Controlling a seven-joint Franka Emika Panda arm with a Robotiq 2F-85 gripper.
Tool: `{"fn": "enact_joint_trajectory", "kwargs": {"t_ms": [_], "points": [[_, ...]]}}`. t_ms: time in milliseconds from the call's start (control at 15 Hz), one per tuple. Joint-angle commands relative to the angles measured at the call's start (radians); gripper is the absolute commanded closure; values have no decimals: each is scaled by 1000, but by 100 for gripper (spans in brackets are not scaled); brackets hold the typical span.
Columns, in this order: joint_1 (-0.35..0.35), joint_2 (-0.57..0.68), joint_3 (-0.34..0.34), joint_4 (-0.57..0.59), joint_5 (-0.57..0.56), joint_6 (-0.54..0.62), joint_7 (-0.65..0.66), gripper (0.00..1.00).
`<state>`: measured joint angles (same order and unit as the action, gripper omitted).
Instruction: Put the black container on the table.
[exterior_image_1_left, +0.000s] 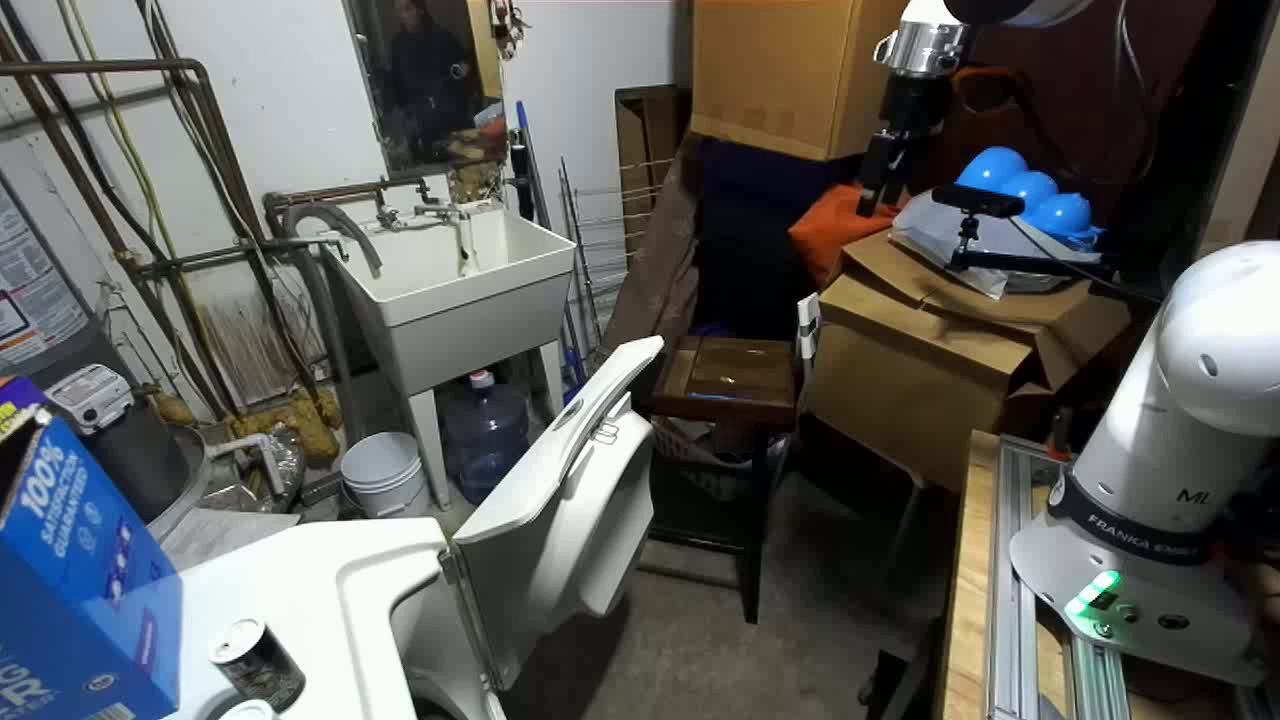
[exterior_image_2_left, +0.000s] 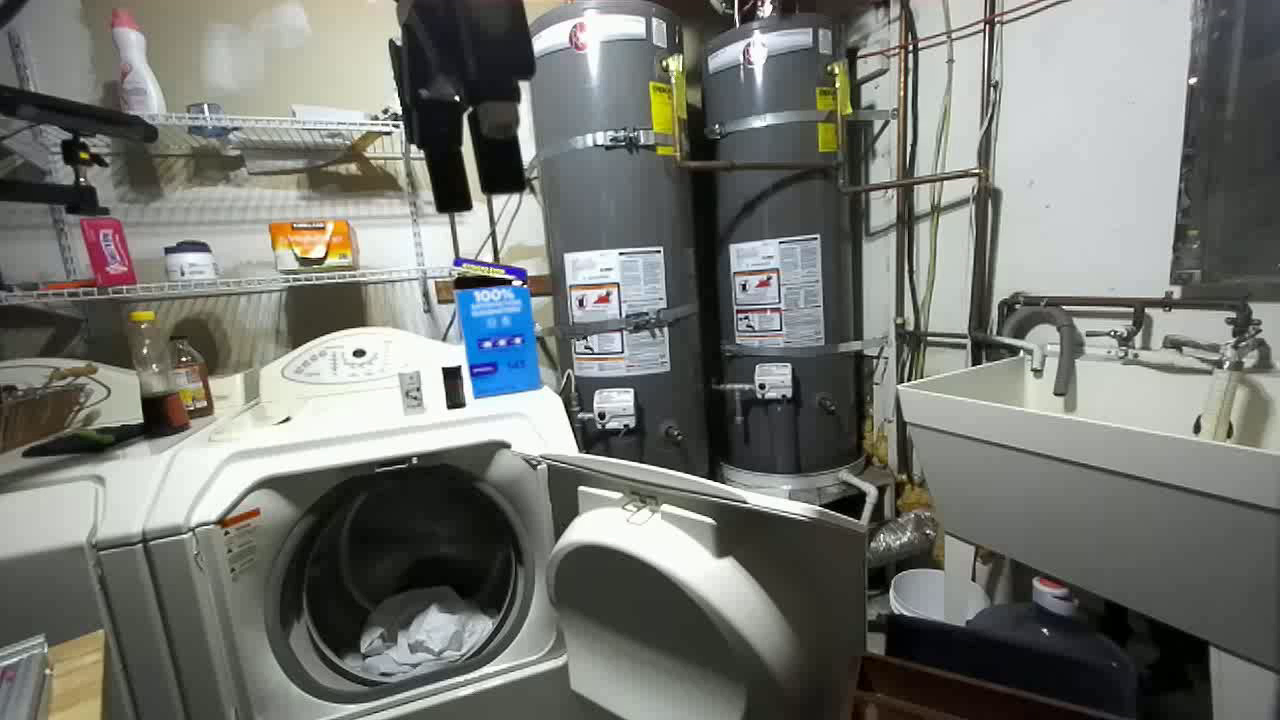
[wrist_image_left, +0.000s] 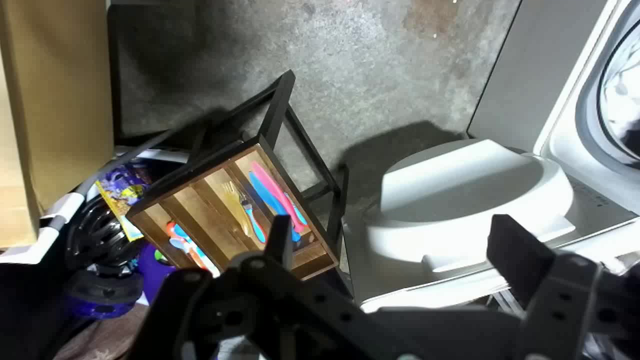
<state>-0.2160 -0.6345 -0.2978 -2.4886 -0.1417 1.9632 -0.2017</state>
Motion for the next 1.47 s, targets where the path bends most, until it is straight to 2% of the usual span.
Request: {"fn": "enact_joint_trajectory", "kwargs": {"t_ms": [0,133,267,733,1133,1400], "points": [[-8,2,7,2,5,-2,-4,0],[5,13,15,11,3,3,-14,0],[49,40,31,33,9,34,-60,0],[286,289,135,189,109,196,-197,0],[431,507,291,318,230,246,-294,0],[486,611,408,375,316,244,-379,0]]}}
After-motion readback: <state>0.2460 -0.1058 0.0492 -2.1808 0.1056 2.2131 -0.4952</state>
